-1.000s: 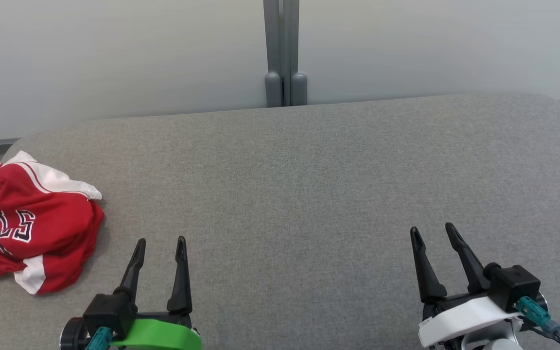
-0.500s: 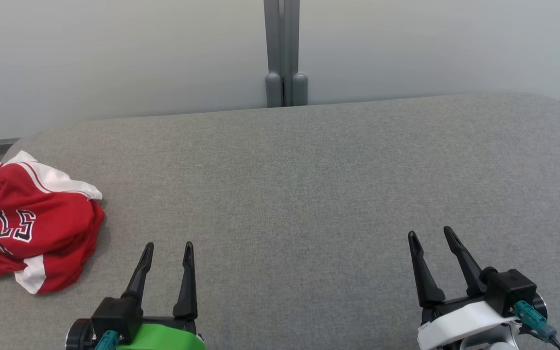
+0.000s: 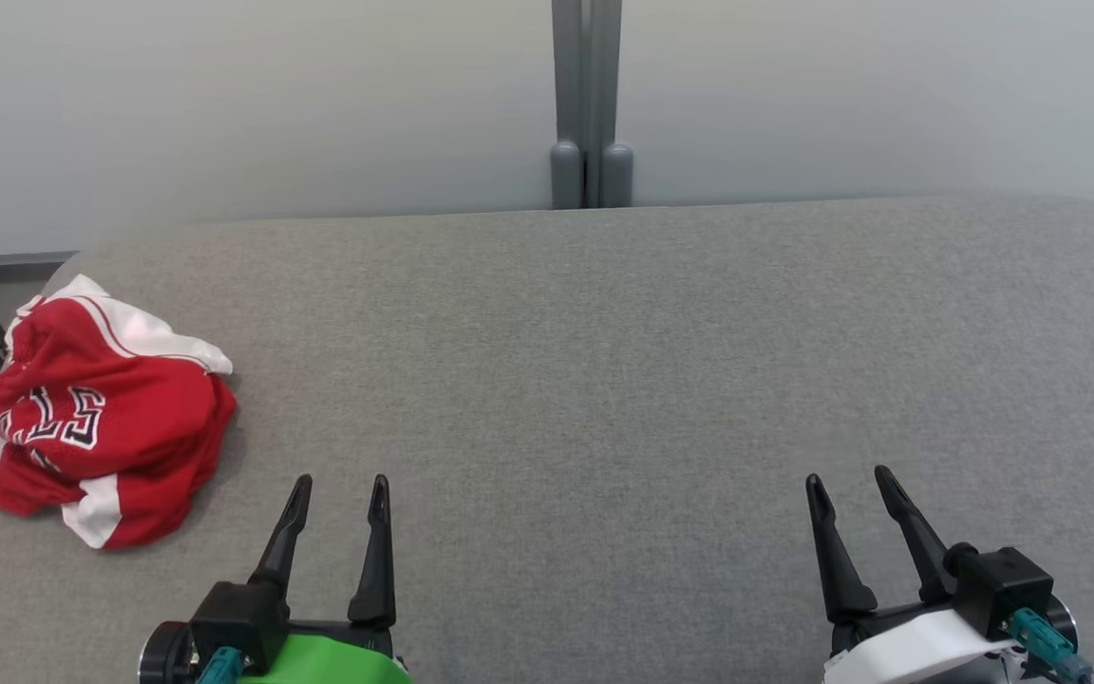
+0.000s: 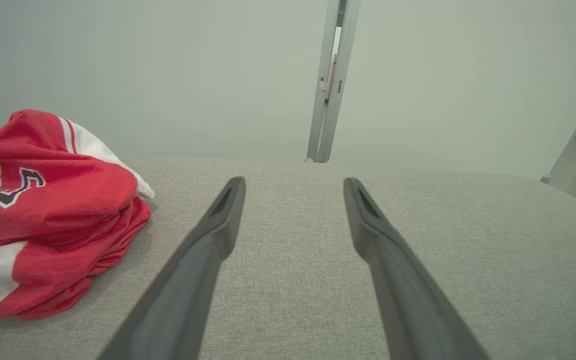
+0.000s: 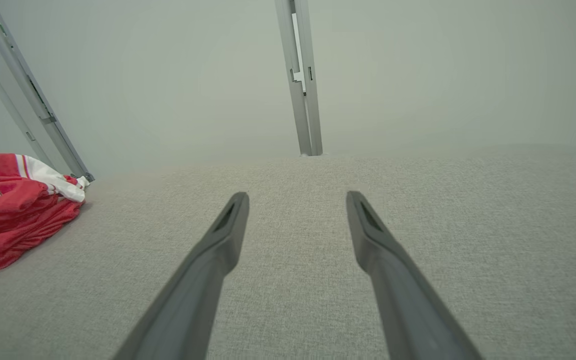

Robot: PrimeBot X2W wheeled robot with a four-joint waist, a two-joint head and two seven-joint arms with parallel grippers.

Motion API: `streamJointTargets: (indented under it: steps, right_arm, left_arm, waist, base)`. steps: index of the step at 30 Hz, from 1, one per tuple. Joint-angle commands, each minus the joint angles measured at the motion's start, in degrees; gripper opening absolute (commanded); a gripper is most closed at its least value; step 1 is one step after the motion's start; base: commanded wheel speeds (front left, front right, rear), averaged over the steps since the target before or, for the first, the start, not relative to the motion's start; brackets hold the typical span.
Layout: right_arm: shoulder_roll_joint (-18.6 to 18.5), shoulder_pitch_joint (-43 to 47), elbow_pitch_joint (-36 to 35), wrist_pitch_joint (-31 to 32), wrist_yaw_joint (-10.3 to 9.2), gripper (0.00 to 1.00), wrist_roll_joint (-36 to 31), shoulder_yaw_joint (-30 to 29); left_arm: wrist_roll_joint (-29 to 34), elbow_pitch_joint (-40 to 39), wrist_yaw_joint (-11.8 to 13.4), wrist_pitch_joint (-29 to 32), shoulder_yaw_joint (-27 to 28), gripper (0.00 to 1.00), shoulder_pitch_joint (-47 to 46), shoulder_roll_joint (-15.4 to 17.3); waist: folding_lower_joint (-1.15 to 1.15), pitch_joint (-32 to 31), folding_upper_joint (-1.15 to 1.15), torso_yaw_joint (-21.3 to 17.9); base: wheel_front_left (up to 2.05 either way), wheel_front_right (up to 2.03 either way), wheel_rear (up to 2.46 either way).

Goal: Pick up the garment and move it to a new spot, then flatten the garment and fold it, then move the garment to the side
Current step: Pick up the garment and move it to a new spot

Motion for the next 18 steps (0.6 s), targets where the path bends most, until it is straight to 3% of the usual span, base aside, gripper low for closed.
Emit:
streamJointTargets:
  steps: [1,14,18]
  right_arm:
    - [-0.2,0.8,0.1,-0.2,0.03,1.0,0.3,0.2]
    - [-0.2,3.7,-0.1,-0.2,0.03,1.0,1.6,1.1]
    - [-0.2,0.8,0.5,-0.2,0.03,1.0,0.8,3.4]
  left_arm:
    - [0.2,0.0,0.2,0.0,0.0,1.0,0.4,0.3]
    - [2.9,0.3,-0.4,0.0,2.1,1.0,3.0,0.3]
    - [2.4,-1.6,0.9,0.0,4.0,1.0,3.6,0.2]
  waist:
    - [0.0,-0.7,0.0,3.1]
    - [0.0,-3.0,0.0,22.0]
    - [0.0,-0.9,0.0,24.2]
  base:
    - [0.0,0.0,0.0]
    - [0.0,0.0,0.0]
    - [0.0,0.0,0.0]
